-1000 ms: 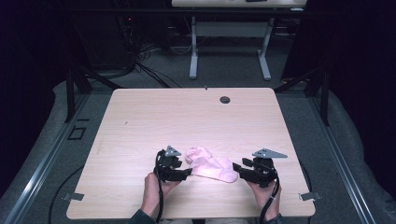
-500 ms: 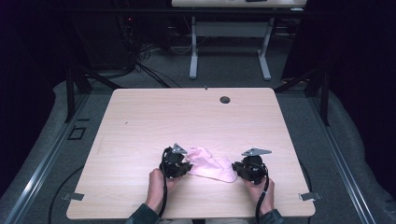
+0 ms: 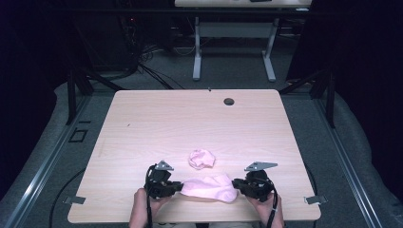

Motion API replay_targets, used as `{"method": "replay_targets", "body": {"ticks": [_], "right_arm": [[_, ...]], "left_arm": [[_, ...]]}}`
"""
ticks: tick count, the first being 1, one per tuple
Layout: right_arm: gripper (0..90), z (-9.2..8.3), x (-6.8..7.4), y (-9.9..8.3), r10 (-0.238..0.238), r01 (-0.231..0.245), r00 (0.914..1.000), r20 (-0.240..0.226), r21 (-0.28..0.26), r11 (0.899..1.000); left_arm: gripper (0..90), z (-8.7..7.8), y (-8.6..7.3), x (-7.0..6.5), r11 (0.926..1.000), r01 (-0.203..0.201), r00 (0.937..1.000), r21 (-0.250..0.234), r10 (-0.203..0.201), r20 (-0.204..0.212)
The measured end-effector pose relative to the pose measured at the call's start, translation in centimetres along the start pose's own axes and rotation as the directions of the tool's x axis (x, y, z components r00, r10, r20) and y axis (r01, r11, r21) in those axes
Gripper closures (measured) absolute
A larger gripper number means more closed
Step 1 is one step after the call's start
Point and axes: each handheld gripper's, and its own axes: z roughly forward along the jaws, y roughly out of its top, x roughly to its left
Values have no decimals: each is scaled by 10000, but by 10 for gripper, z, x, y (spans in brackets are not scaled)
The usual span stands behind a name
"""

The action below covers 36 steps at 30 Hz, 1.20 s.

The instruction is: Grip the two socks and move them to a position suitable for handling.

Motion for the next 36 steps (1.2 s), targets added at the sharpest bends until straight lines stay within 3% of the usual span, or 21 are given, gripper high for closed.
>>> {"method": "replay_targets", "body": {"ticks": [1, 3, 4, 5, 6, 13, 17, 19, 22, 24, 25, 27, 30, 32, 34, 35, 36], "right_arm": [[746, 3, 0, -2, -53, 53, 9999, 85, 63, 10000], [669, 5, -3, -2, -185, 185, 9997, 185, -39, 9998], [637, 4, -5, -1, -237, 239, 9996, 125, -175, 9996], [637, 4, -5, -1, -237, 239, 9996, 125, -175, 9996], [587, 2, -6, 5, -549, 560, 9982, 227, -516, 9971], [467, 11, 2, 43, -2095, 2107, 9775, 248, -701, 9750], [488, 30, 11, 68, -3197, 3200, 9474, 148, -443, 9464], [511, 45, 18, 79, -3819, 3819, 9242, 48, -219, 9239], [523, 68, 27, 92, -4571, 4572, 8894, -86, 222, 8891], [524, 82, 32, 98, -4821, 4831, 8755, -320, 415, 8746], [541, 89, 34, 100, -4831, 4843, 8749, -347, 412, 8740], [573, 98, 36, 102, -4987, 5003, 8658, -405, 722, 8628], [685, 111, 33, 100, -4883, 4914, 8709, -562, 1158, 8632], [796, 111, 30, 101, -4551, 4595, 8880, -652, 911, 8835], [841, 110, 27, 101, -4285, 4348, 8999, -814, 907, 8959], [841, 110, 27, 101, -4285, 4348, 8999, -814, 907, 8959], [852, 107, 24, 101, -3944, 4031, 9133, -1016, 877, 9109]], "left_arm": [[697, 0, -2, 1, 10000, 41, 9994, -27, -42, -357], [578, -4, -4, 3, 9996, 90, 9989, -260, -102, -451], [515, -8, -2, 7, 9986, 138, 9971, -515, -176, -735], [417, -8, -2, 7, 9986, 138, 9971, -515, -176, -735], [417, -9, 0, 8, 9978, 197, 9970, -641, -244, -741], [197, -12, 7, 20, 9925, 197, 9886, -1209, -374, -1457], [151, -14, 8, 25, 9893, 243, 9812, -1439, -511, -1862], [150, -15, 9, 28, 9893, 232, 9773, -1442, -528, -2050], [152, -15, 10, 31, 9890, 293, 9766, -1452, -593, -2069], [151, -14, 11, 33, 9892, 304, 9772, -1431, -595, -2037], [152, -13, 12, 34, 9894, 306, 9768, -1417, -596, -2055], [154, -12, 13, 36, 9904, 328, 9776, -1340, -597, -2018], [160, -8, 15, 40, 9915, 373, 9789, -1244, -613, -1949], [169, -6, 17, 42, 9911, 409, 9785, -1265, -654, -1955], [187, -1, 23, 45, 9908, 502, 9810, -1259, -726, -1799], [194, -1, 23, 45, 9908, 502, 9810, -1259, -726, -1799], [194, 0, 25, 46, 9915, 482, 9834, -1207, -682, -1680]]}}
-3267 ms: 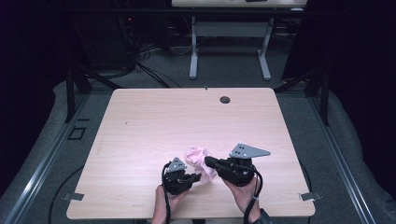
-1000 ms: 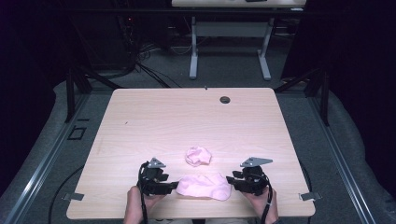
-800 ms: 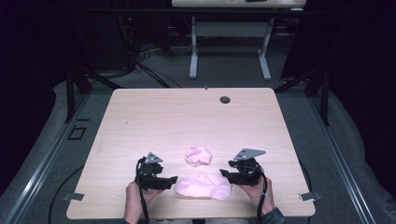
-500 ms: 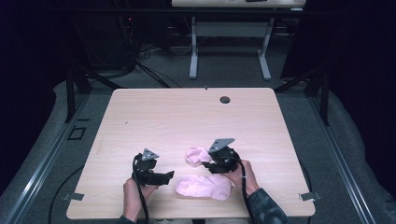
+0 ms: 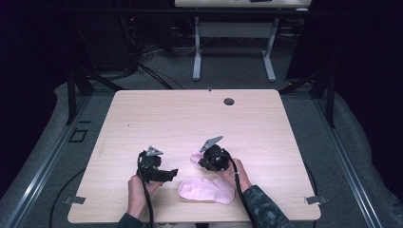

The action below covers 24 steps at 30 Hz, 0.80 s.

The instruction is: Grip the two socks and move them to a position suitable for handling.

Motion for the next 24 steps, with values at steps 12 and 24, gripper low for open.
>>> {"method": "replay_targets", "body": {"ticks": [12, 24], "right_arm": [[852, -39, -10, -14, 2050, -2134, 9761, -726, -1401, 9669], [852, -49, -20, -29, 2823, -2938, 9555, -858, -1885, 9371]], "left_arm": [[272, 32, 35, -15, 9961, -878, 9950, 99, 872, 489], [544, 71, 65, -32, 9850, -1490, 9878, 872, 1443, 579]]}}
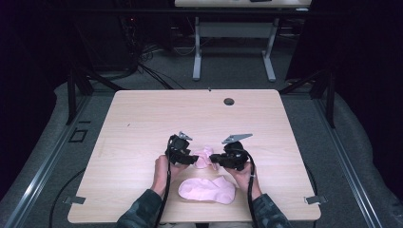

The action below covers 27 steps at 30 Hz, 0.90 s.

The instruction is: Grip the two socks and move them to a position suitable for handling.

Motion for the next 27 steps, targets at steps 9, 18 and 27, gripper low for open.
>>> {"method": "replay_targets", "body": {"ticks": [9, 18, 27], "right_arm": [[852, -12, -9, -5, 516, -513, 9987, 51, -460, 9976], [853, -28, -20, -11, 1154, -1126, 9931, 214, -1032, 9883], [852, -40, -32, -24, 1870, -1801, 9800, 685, -955, 9790]], "left_arm": [[804, 10, 2, -9, 9971, -638, 9974, 415, 652, -322], [881, 7, 2, -11, 9945, -1021, 9931, 237, 1032, -555], [878, -17, 0, 3, 9940, -971, 9947, 508, 987, -294]]}}
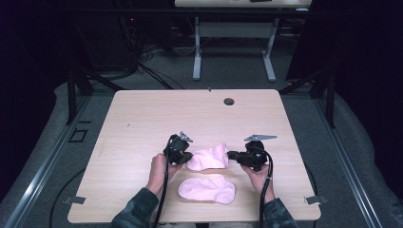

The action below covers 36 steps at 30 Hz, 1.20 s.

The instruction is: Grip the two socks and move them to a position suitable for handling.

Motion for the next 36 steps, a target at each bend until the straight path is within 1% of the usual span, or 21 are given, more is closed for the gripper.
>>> {"method": "replay_targets", "body": {"ticks": [4, 6, 7, 8, 10, 11, 12, 14, 16, 19, 22, 23, 24, 25, 26, 27, 28, 31, 32, 33, 36], "right_arm": [[811, 7, -6, -11, -9, -17, 9987, 508, 529, 9986], [746, 8, -8, -15, -172, 113, 9960, 880, 679, 9976], [730, 6, -8, -16, -306, 245, 9948, 967, 636, 9977], [709, 2, -6, -16, -634, 595, 9936, 931, 434, 9973], [655, -2, -1, -14, -1354, 1315, 9856, 1015, 445, 9903], [625, -3, 3, -11, -1898, 1854, 9787, 788, 598, 9808], [598, -2, 5, -9, -2179, 2133, 9736, 679, 690, 9745], [564, 6, 15, -4, -3030, 2954, 9513, 561, 1132, 9486], [541, 18, 18, -3, -3428, 3329, 9386, 388, 1598, 9293], [556, 35, 17, -5, -3688, 3504, 9285, 441, 2255, 9091], [657, 41, 16, -8, -3710, 3503, 9273, 496, 2342, 9069], [657, 41, 16, -8, -3710, 3503, 9273, 496, 2342, 9069], [691, 41, 16, -8, -3799, 3559, 9229, 625, 2374, 9039], [791, 40, 16, -8, -3748, 3502, 9250, 627, 2420, 9049], [819, 41, 16, -9, -3659, 3401, 9276, 752, 2347, 9106], [833, 41, 15, -9, -3657, 3407, 9278, 735, 2317, 9112], [842, 41, 15, -9, -3552, 3319, 9323, 687, 2283, 9153], [852, 38, 13, -7, -2949, 2767, 9543, 494, 2280, 9335], [853, 36, 13, -7, -2692, 2540, 9621, 442, 2149, 9430], [853, 33, 13, -5, -2552, 2426, 9663, 344, 2107, 9470], [853, 22, 16, 1, -1955, 1917, 9807, 66, 1663, 9673]], "left_arm": [[833, 3, -3, 5, 9999, 94, 9999, 96, -92, -145], [721, 3, -4, 6, 9996, 294, 9995, -48, -294, -115], [682, 0, -5, 7, 9994, 345, 9992, -102, -347, -193], [618, -2, -6, 7, 9989, 414, 9988, -235, -420, -256], [541, -7, -7, 6, 9977, 434, 9983, -526, -454, -373], [496, -9, -7, 5, 9969, 458, 9978, -641, -487, -454], [471, -12, -8, 4, 9962, 404, 9981, -766, -437, -431], [427, -15, -8, 2, 9947, 295, 9988, -987, -331, -351], [385, -18, -10, -1, 9929, 169, 9993, -1179, -208, -315], [340, -19, -13, -5, 9911, -54, 9996, -1328, 18, -272], [317, -20, -15, -8, 9897, -239, 9995, -1415, 205, -256], [308, -20, -15, -8, 9897, -239, 9995, -1415, 205, -256], [308, -21, -16, -9, 9883, -267, 9994, -1504, 229, -268], [307, -21, -17, -11, 9869, -341, 9991, -1577, 295, -316], [307, -21, -17, -11, 9866, -386, 9990, -1584, 342, -301], [307, -21, -17, -12, 9856, -421, 9989, -1635, 381, -277], [307, -21, -16, -14, 9852, -474, 9987, -1646, 438, -255], [312, -21, -15, -19, 9807, -717, 9972, -1817, 667, -339], [312, -22, -15, -20, 9801, -782, 9968, -1825, 735, -325], [315, -22, -14, -22, 9786, -881, 9959, -1861, 831, -347], [317, -23, -12, -29, 9731, -1084, 9941, -2035, 1060, -230]]}}
